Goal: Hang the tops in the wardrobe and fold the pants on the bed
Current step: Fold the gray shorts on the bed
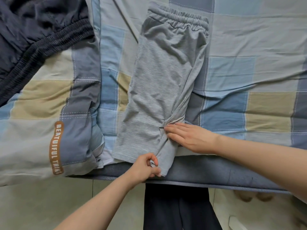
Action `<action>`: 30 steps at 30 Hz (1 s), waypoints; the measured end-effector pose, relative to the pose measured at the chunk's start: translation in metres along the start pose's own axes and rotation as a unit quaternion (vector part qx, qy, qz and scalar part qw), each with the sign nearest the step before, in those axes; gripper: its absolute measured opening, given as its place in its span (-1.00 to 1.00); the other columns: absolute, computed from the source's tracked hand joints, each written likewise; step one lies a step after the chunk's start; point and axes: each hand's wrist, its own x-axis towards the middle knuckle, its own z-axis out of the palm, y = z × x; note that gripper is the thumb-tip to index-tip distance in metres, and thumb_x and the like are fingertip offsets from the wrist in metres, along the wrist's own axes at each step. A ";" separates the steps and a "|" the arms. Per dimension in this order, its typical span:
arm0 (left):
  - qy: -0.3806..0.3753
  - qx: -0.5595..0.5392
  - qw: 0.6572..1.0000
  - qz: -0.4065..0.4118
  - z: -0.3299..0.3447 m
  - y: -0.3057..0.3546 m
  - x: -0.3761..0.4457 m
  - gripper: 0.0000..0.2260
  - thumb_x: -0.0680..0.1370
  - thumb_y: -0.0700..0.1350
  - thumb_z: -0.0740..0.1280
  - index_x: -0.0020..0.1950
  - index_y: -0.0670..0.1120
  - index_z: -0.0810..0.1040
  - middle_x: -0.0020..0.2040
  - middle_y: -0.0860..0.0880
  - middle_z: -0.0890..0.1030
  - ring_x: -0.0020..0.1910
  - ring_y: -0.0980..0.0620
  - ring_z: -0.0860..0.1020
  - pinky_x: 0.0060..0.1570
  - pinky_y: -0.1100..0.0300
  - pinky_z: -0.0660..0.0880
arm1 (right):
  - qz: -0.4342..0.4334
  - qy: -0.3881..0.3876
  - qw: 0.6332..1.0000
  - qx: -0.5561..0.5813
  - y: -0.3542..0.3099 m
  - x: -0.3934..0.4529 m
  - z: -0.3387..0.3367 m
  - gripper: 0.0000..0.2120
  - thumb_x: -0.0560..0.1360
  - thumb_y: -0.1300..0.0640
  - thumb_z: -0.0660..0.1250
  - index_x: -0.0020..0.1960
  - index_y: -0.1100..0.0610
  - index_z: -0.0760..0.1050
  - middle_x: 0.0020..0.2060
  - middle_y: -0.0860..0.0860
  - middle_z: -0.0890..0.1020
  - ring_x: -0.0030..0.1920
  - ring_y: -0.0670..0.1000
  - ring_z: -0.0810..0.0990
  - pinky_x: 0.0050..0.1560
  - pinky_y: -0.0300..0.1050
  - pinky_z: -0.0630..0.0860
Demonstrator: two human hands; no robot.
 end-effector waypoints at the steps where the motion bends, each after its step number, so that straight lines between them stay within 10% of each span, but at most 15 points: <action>1: -0.016 0.028 0.999 -0.005 -0.005 0.000 -0.002 -0.82 0.50 -0.36 0.37 -0.08 -0.12 0.43 -0.24 -0.21 0.54 -0.29 -0.03 0.61 -0.26 0.20 0.45 | -0.011 0.003 0.999 -0.041 0.003 -0.003 0.005 -0.60 0.57 0.22 0.06 0.36 0.23 0.44 0.38 0.15 0.44 0.38 0.12 0.43 0.35 0.06 0.39; 4: -0.071 0.334 0.937 0.071 -0.026 0.004 -0.007 -0.78 0.51 -0.29 0.26 0.12 -0.06 0.46 -0.11 -0.09 0.62 -0.20 -0.07 0.60 -0.22 0.15 0.51 | -0.006 0.008 0.995 -0.098 0.007 -0.004 0.019 -0.56 0.58 0.21 0.06 0.44 0.16 0.36 0.43 0.06 0.38 0.43 0.06 0.36 0.35 0.09 0.38; 6: -0.014 0.588 0.778 0.223 -0.049 0.010 -0.008 -0.71 0.41 -0.28 0.33 0.10 -0.06 0.51 -0.08 -0.04 0.61 -0.16 -0.10 0.59 -0.24 0.09 0.50 | -0.001 0.027 0.994 -0.108 0.006 0.000 0.029 -0.56 0.59 0.20 0.09 0.46 0.15 0.34 0.44 0.05 0.37 0.43 0.06 0.36 0.35 0.11 0.37; 10: 0.071 0.732 0.522 0.433 -0.106 0.042 -0.004 -0.62 0.32 -0.30 0.31 0.12 -0.10 0.62 0.12 -0.10 0.64 0.12 -0.17 0.62 0.09 -0.01 0.55 | 0.046 0.075 0.988 -0.124 -0.005 0.008 0.041 -0.56 0.59 0.22 0.07 0.46 0.11 0.33 0.42 0.08 0.40 0.40 0.10 0.40 0.35 0.18 0.35; 14: 0.045 0.833 0.387 0.391 -0.166 0.073 0.022 -0.08 0.21 -0.37 0.36 0.55 -0.06 0.15 0.53 -0.12 0.28 0.50 -0.20 0.23 0.50 -0.18 0.02 | 0.085 0.084 0.990 -0.076 -0.017 0.014 0.047 -0.52 0.57 0.22 0.04 0.46 -0.02 0.34 0.42 0.13 0.40 0.39 0.15 0.40 0.37 0.22 0.31; 17: 0.037 0.842 0.351 0.407 -0.175 0.088 0.043 -0.27 0.46 -0.28 0.26 0.58 -0.02 0.03 0.57 -0.07 0.17 0.52 -0.15 0.19 0.47 -0.19 -0.09 | 0.095 0.065 0.993 -0.039 -0.016 0.014 0.043 -0.52 0.55 0.18 0.07 0.44 -0.06 0.37 0.42 0.08 0.40 0.40 0.10 0.40 0.37 0.18 0.33; 21: 0.035 0.808 0.441 0.389 -0.171 0.095 0.049 -0.46 0.57 -0.10 0.06 0.58 0.00 0.18 0.55 -0.03 0.23 0.51 -0.04 0.24 0.46 -0.25 0.12 | 0.084 -0.011 0.991 0.106 -0.001 0.011 0.028 -0.49 0.58 0.11 0.09 0.51 -0.14 0.19 0.51 -0.05 0.22 0.51 -0.05 0.16 0.51 0.03 0.01; 24: 0.043 0.682 0.642 0.347 -0.157 0.089 0.046 -0.50 0.62 0.20 -0.05 0.52 0.09 0.29 0.53 0.11 0.24 0.52 0.12 0.18 0.51 -0.13 -0.01 | 0.171 0.007 0.892 0.417 0.008 0.015 0.011 -0.56 0.59 0.20 0.13 0.42 -0.10 0.36 0.40 -0.21 0.36 0.43 -0.25 0.23 0.48 -0.21 0.03; 27: 0.123 0.282 0.918 0.251 -0.139 0.108 0.047 -0.75 0.65 -0.05 0.17 0.07 0.00 0.65 0.07 0.00 0.65 0.10 0.01 0.57 0.18 0.08 0.42 | 0.366 0.163 0.560 0.725 0.032 0.024 -0.009 -0.68 0.59 0.29 0.13 0.26 0.16 0.53 0.09 -0.06 0.63 0.14 -0.08 0.55 0.21 -0.10 0.46; 29: 0.210 0.042 0.965 0.150 -0.138 0.128 0.051 -0.69 0.63 -0.04 0.23 -0.24 -0.07 0.63 -0.27 -0.04 0.61 -0.24 0.02 0.56 -0.21 0.22 0.48 | 0.429 0.185 0.337 0.818 0.051 0.026 -0.016 -0.74 0.63 0.14 0.12 0.21 0.14 0.51 0.01 0.02 0.67 0.05 0.02 0.62 0.05 -0.02 0.53; 30: 0.223 -0.006 0.968 0.116 -0.141 0.133 0.055 -0.65 0.63 0.01 0.23 -0.22 -0.15 0.62 -0.25 -0.10 0.62 -0.22 -0.02 0.58 -0.15 0.17 0.53 | 0.443 0.174 0.297 0.828 0.059 0.026 -0.017 -0.75 0.63 0.05 0.13 0.19 0.09 0.51 0.03 0.01 0.68 0.06 0.03 0.63 0.03 0.00 0.54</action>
